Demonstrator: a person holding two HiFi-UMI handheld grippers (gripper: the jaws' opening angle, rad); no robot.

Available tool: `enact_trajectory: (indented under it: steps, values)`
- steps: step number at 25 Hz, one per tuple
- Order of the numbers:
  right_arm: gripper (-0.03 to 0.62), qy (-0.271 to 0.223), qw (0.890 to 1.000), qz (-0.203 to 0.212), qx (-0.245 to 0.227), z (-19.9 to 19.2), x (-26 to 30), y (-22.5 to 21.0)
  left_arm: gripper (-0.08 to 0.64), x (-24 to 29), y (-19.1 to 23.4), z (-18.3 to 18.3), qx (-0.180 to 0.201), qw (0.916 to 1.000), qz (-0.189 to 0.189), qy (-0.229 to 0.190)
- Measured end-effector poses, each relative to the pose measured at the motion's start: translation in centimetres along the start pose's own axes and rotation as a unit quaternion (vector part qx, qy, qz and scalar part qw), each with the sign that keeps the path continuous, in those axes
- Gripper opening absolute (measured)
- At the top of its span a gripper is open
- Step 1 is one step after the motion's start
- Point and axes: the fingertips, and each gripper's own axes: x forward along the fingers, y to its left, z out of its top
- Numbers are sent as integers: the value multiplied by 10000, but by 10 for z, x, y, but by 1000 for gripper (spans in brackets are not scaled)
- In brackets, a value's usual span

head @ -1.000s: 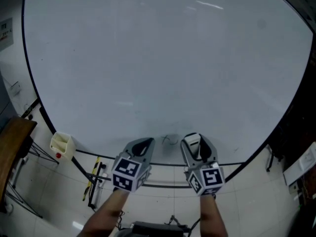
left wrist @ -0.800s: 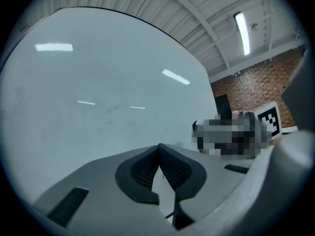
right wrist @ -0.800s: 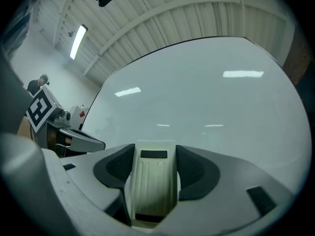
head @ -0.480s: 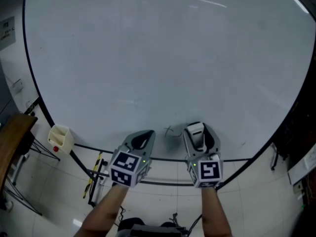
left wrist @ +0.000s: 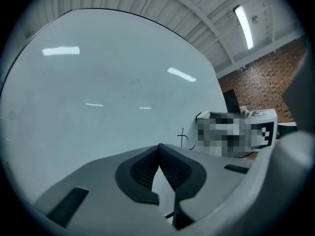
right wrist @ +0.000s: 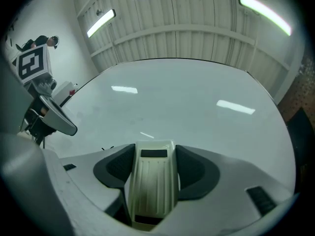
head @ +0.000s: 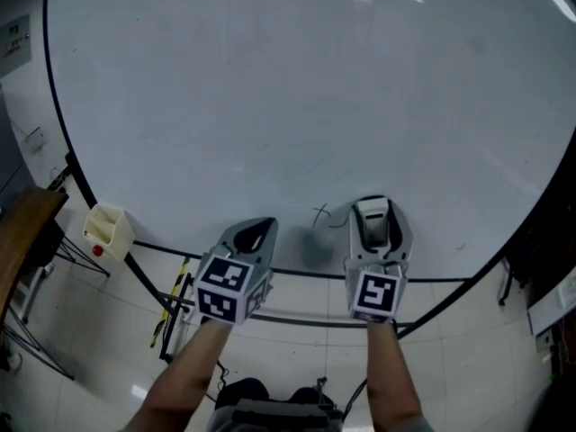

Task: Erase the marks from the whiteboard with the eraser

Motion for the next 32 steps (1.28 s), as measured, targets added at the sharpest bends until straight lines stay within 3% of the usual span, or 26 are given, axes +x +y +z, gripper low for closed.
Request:
enact_trajectory:
  steps: [15, 22, 28, 32]
  values:
    - [259, 406, 9983, 8, 421, 1, 10, 69, -8, -19, 30, 2, -46, 10000, 51, 60]
    - [259, 180, 9963, 832, -141, 0, 18, 133, -8, -37, 45, 2, 50, 9995, 262, 152]
    - [262, 98, 9938, 1049, -344, -1, 18, 132, -8, -32, 38, 9, 39, 9996, 248, 98]
    - [262, 30, 9960, 846, -291, -3, 13, 105, -8, -23, 26, 16, 86, 9998, 155, 49]
